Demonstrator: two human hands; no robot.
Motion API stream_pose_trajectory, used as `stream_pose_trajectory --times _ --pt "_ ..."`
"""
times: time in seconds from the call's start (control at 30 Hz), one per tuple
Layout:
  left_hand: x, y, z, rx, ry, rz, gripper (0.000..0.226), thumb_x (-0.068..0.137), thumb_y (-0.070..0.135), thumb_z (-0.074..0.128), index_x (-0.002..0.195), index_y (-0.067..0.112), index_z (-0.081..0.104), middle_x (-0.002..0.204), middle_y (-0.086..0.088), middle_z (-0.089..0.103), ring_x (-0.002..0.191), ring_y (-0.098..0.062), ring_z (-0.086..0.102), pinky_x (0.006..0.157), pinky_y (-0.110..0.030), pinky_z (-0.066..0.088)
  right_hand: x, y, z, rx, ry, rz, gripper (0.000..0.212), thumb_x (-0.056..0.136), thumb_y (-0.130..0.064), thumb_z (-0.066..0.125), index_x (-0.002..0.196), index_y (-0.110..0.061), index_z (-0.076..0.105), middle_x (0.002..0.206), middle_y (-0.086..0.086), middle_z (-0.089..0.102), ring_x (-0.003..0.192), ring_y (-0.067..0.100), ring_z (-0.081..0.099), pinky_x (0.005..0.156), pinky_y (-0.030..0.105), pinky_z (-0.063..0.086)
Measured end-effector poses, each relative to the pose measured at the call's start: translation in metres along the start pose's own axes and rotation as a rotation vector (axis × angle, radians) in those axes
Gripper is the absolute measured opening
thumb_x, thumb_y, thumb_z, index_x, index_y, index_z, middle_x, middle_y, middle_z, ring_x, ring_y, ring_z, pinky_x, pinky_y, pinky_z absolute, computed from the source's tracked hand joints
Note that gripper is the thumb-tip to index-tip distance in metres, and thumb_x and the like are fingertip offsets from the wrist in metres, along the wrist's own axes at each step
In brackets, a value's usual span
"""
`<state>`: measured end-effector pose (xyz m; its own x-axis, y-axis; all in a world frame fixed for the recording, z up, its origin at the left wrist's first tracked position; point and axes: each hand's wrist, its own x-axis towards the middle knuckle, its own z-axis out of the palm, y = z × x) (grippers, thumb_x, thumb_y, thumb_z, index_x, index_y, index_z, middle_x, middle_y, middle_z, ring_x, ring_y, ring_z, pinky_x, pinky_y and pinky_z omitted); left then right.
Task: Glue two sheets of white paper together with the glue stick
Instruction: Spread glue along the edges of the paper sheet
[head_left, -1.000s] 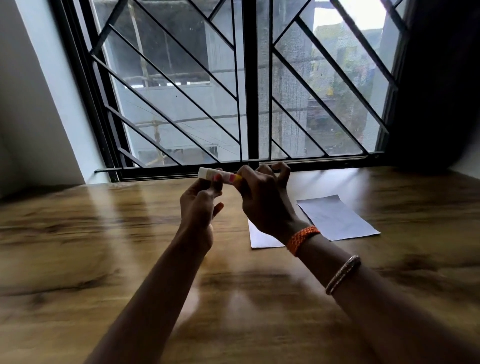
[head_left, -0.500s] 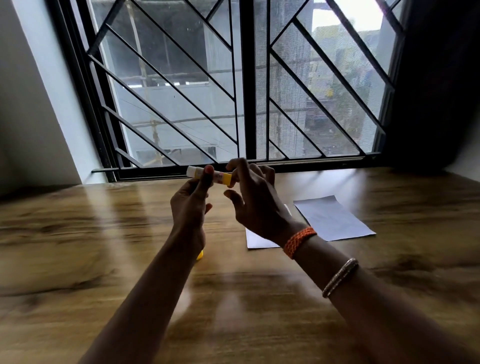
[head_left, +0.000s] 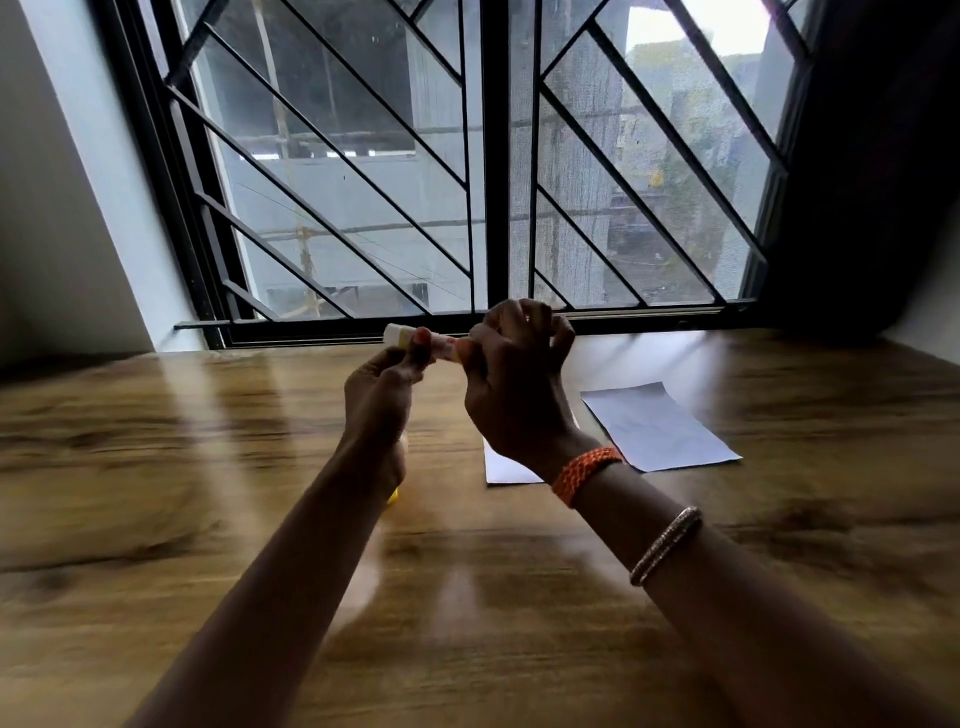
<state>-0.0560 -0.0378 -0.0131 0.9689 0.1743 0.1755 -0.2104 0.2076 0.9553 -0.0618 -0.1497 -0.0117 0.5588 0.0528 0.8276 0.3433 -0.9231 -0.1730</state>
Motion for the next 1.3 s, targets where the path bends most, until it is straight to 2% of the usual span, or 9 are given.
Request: stream_pose_trajectory --times 0.17,0.37,0.53,0.63,0.83,1.03,1.1,1.2,1.3 --pt "0.000 -0.001 0.003 -0.037 -0.115 0.014 0.017 0.087 0.039 0.053 0.086 0.027 0.065 0.098 0.016 0.065 0.101 -0.008 0.052 0.091 -0.041 0.029 0.000 -0.005 -0.004 0.070 0.085 0.025 0.030 0.091 -0.023 0.040 0.076 -0.008 0.061 0.088 0.011 0.057 0.096 0.031 0.049 0.088 0.041 0.023" --pt "-0.004 0.002 0.000 -0.028 -0.061 0.044 0.034 0.075 0.058 0.053 0.072 0.027 0.068 0.093 0.013 0.068 0.099 -0.007 0.053 0.086 -0.039 0.030 -0.006 -0.006 -0.003 0.017 0.082 -0.185 0.027 0.087 -0.031 0.053 0.102 -0.009 0.058 0.093 0.007 0.061 0.094 0.027 0.057 0.092 0.042 0.025" --pt "-0.001 0.000 0.000 -0.048 0.014 0.066 0.032 0.080 0.053 0.054 0.071 0.025 0.066 0.076 0.016 0.068 0.087 -0.005 0.055 0.076 -0.028 0.032 -0.006 -0.007 -0.003 0.005 0.083 -0.234 0.029 0.076 -0.003 0.064 0.104 -0.009 0.059 0.086 0.003 0.066 0.088 0.025 0.063 0.095 0.042 0.023" --pt "0.003 -0.002 0.001 -0.059 0.012 0.054 0.026 0.083 0.045 0.057 0.069 0.026 0.067 0.074 0.019 0.071 0.102 -0.005 0.058 0.088 -0.030 0.027 -0.005 -0.005 -0.005 -0.012 0.059 -0.216 0.020 0.078 -0.001 0.065 0.097 -0.006 0.061 0.081 0.003 0.067 0.085 0.025 0.064 0.096 0.043 0.022" --pt "0.011 -0.003 0.000 -0.157 -0.092 -0.025 0.030 0.090 0.034 0.050 0.110 0.016 0.064 0.113 0.008 0.063 0.115 -0.008 0.045 0.099 -0.031 0.014 -0.007 -0.001 0.002 -0.062 0.086 -0.187 0.019 0.083 -0.016 0.066 0.097 -0.005 0.059 0.075 0.004 0.068 0.076 0.027 0.064 0.094 0.042 0.023" --pt "0.013 -0.001 -0.003 -0.195 -0.171 -0.051 0.036 0.089 0.029 0.050 0.121 0.014 0.059 0.093 0.025 0.056 0.090 0.009 0.041 0.097 -0.030 0.012 -0.003 0.004 0.010 -0.027 -0.035 -0.120 0.016 0.083 -0.024 0.061 0.094 -0.013 0.058 0.068 0.003 0.065 0.073 0.025 0.064 0.085 0.038 0.021" --pt "0.014 0.000 -0.006 -0.214 -0.198 -0.075 0.035 0.090 0.027 0.049 0.123 0.018 0.057 0.094 0.025 0.054 0.102 0.001 0.040 0.098 -0.030 0.010 0.000 0.009 0.015 0.240 -0.208 -0.017 0.011 0.086 -0.020 0.048 0.079 -0.017 0.056 0.061 0.004 0.062 0.066 0.025 0.062 0.086 0.040 0.026" --pt "0.015 0.000 -0.006 -0.235 -0.242 -0.068 0.035 0.091 0.023 0.048 0.125 0.020 0.054 0.097 0.025 0.054 0.100 0.003 0.041 0.096 -0.028 0.012 0.004 0.010 0.013 0.890 -0.425 0.275 0.038 0.097 -0.018 0.037 0.062 -0.015 0.051 0.055 0.007 0.056 0.047 0.014 0.055 0.081 0.045 0.041" --pt "0.015 -0.003 -0.006 -0.196 -0.193 0.021 0.030 0.090 0.020 0.051 0.120 0.018 0.058 0.098 0.019 0.060 0.097 0.005 0.048 0.091 -0.026 0.021 0.006 0.005 0.011 0.937 -0.405 0.362 0.035 0.102 -0.018 0.035 0.073 -0.014 0.054 0.062 0.008 0.061 0.058 0.025 0.059 0.076 0.047 0.048"
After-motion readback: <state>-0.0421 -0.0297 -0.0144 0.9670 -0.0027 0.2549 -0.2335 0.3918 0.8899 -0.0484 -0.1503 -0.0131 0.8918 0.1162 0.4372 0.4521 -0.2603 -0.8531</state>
